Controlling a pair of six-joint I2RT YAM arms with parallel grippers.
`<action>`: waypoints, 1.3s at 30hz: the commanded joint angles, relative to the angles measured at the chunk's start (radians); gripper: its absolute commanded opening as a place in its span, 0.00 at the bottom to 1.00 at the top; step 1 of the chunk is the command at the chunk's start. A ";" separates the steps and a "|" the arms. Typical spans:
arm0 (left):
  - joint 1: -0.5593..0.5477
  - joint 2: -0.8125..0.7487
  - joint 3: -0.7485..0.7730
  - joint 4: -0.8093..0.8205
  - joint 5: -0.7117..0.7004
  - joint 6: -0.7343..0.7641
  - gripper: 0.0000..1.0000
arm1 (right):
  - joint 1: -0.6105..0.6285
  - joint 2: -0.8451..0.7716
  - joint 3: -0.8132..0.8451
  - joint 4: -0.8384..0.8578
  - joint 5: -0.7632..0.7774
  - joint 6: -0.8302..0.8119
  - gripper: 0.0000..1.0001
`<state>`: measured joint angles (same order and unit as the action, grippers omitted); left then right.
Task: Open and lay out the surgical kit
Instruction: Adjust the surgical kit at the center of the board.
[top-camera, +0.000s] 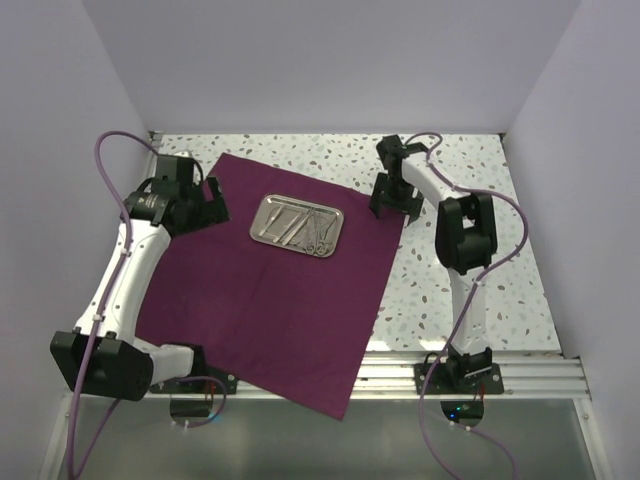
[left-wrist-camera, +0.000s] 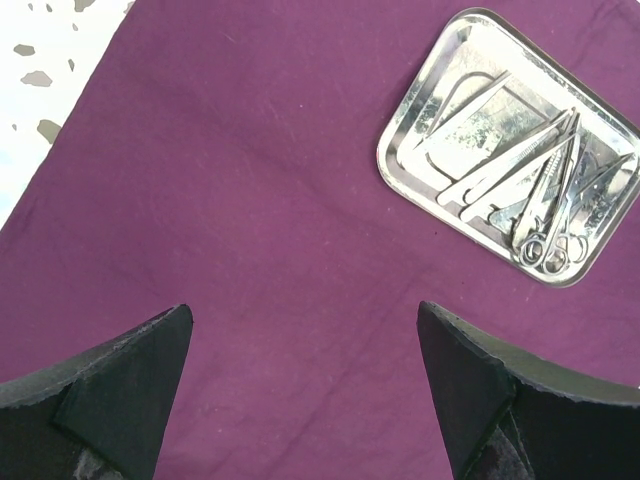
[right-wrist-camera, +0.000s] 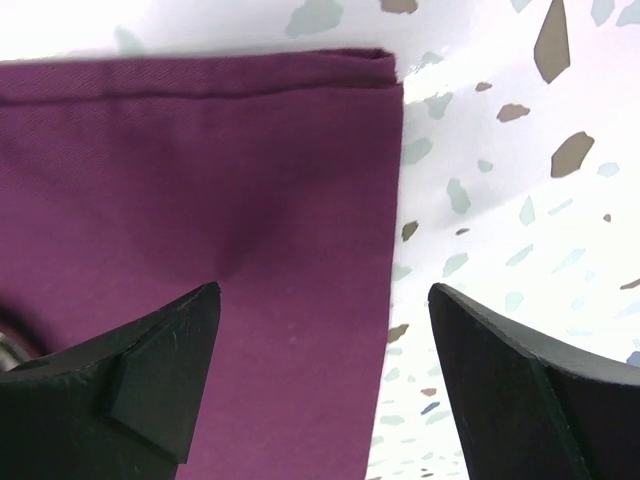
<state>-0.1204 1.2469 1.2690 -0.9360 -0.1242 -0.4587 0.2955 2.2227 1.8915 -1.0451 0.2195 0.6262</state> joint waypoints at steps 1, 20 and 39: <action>-0.002 0.023 0.044 0.036 -0.008 0.011 0.98 | -0.030 0.026 0.009 -0.001 0.008 0.001 0.88; -0.002 0.132 0.141 -0.030 -0.069 0.022 0.98 | -0.056 0.222 0.055 0.140 -0.131 0.006 0.00; -0.010 0.315 0.283 -0.047 -0.049 -0.083 0.96 | -0.246 0.469 0.681 0.249 -0.243 0.064 0.00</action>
<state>-0.1207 1.5356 1.4879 -0.9722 -0.1787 -0.5053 0.1131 2.6427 2.5015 -1.0145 -0.0574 0.6559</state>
